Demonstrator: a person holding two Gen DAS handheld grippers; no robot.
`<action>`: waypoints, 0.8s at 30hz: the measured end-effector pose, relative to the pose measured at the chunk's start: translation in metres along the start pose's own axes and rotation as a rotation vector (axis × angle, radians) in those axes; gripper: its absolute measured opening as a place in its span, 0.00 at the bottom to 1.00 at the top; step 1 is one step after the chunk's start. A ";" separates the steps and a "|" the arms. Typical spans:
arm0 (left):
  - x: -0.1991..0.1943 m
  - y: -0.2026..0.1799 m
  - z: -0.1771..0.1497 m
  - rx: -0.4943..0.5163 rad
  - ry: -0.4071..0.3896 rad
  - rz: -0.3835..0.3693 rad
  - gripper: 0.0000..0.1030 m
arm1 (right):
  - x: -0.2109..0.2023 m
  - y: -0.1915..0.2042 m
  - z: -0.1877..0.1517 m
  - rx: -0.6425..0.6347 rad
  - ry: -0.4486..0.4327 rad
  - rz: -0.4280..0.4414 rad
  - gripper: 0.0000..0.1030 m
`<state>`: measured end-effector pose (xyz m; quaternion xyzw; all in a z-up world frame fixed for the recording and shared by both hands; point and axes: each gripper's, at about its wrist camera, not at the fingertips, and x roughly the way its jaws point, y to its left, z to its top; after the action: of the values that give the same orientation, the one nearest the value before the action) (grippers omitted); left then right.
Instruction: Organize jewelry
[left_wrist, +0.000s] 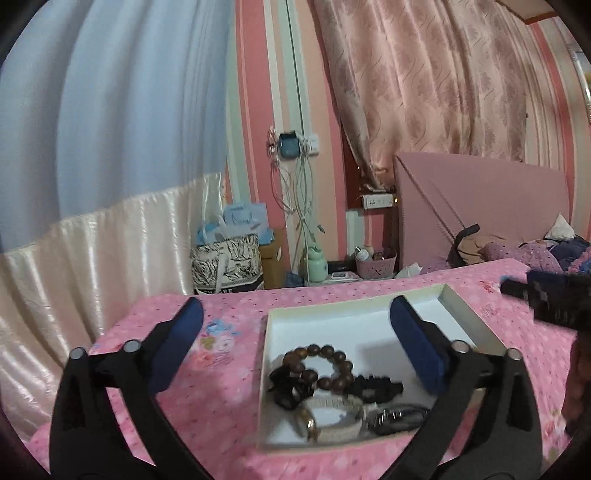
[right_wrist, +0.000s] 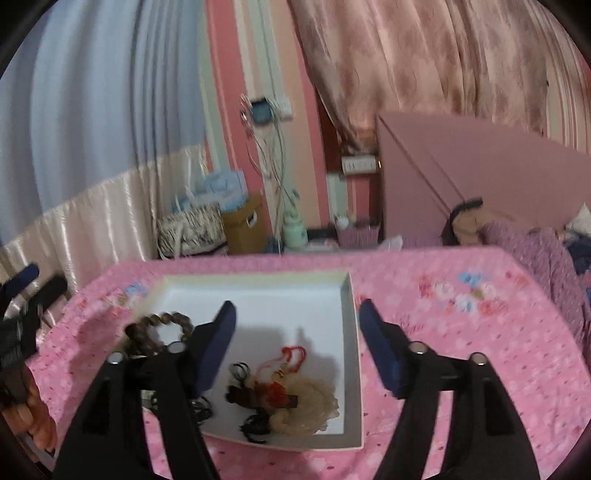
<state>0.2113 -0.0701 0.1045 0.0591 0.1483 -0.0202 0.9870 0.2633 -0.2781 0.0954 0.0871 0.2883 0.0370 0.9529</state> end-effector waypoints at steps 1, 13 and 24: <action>-0.011 0.003 -0.004 -0.003 -0.011 0.008 0.97 | -0.009 0.006 0.001 -0.010 -0.014 -0.002 0.72; -0.074 0.023 -0.084 -0.091 0.012 -0.036 0.97 | -0.093 0.041 -0.109 -0.086 -0.029 0.012 0.86; -0.081 0.018 -0.106 -0.134 -0.003 -0.022 0.97 | -0.100 0.043 -0.140 -0.135 -0.103 -0.071 0.90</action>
<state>0.1041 -0.0377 0.0297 -0.0087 0.1486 -0.0211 0.9886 0.1017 -0.2273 0.0429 0.0142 0.2385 0.0182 0.9709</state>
